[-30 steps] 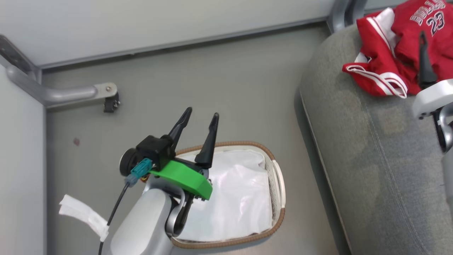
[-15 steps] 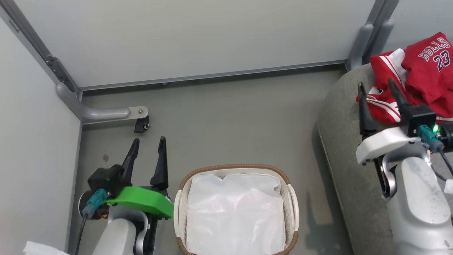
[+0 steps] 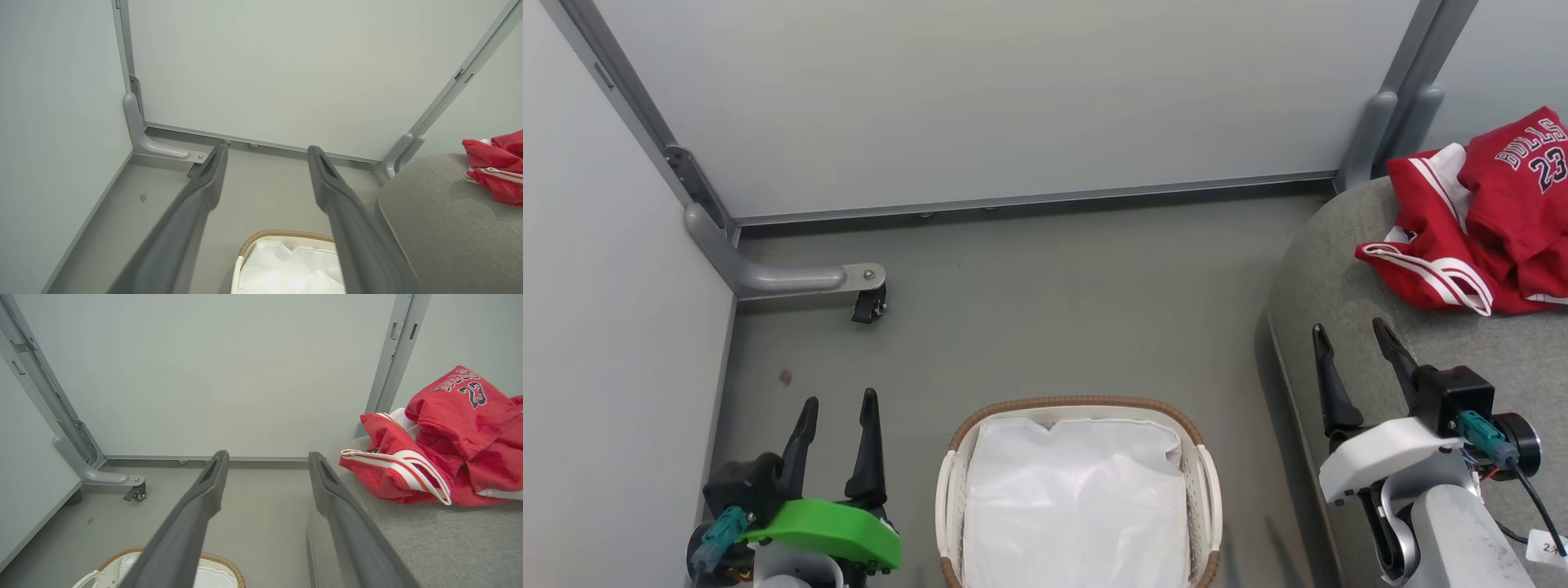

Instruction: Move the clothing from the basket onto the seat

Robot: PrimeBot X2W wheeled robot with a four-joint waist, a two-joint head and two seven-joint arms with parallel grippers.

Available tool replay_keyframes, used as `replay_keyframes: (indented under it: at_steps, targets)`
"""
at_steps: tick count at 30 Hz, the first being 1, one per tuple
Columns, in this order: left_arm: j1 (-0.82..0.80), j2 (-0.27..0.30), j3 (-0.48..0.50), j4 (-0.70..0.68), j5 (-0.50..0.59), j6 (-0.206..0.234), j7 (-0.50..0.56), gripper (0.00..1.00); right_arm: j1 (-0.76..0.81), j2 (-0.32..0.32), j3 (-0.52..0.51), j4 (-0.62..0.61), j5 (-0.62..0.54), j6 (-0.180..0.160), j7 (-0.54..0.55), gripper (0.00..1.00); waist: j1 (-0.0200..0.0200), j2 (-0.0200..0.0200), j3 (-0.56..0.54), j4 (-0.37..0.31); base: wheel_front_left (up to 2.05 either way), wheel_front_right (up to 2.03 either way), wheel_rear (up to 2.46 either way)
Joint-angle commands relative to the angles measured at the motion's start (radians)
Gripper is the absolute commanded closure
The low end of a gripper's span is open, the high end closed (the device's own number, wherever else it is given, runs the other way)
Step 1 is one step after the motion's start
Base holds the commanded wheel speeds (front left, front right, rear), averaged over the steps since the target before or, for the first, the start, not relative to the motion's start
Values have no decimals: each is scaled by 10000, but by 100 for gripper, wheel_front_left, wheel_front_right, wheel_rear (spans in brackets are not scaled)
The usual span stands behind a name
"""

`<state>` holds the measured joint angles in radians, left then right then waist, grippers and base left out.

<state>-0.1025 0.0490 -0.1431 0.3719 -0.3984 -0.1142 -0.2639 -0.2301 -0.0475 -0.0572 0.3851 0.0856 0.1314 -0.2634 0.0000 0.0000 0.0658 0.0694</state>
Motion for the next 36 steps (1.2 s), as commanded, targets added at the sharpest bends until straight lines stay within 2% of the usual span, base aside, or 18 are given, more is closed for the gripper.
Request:
replay_keyframes:
  at_steps: [1,29,30,33,36]
  targets:
    - [122,28,8,13,-14,-31,-7,0,220,-60,15,-110,104,-14,-18,0,0,0,-27,1,0,0,0]
    - [282,28,132,160,-82,-26,-7,0,773,-49,61,-350,391,-14,-18,0,0,0,-290,6,0,0,0]
    - [138,0,108,160,-65,-14,3,100,604,-8,65,-331,368,0,1,100,0,0,-292,5,0,0,0]
    - [167,-19,92,408,-77,-12,10,100,692,63,60,-77,385,0,14,100,0,0,-294,6,0,0,0]
    - [150,-17,195,343,-602,-18,168,100,604,58,-80,-19,981,0,268,100,0,0,-303,-12,0,0,0]
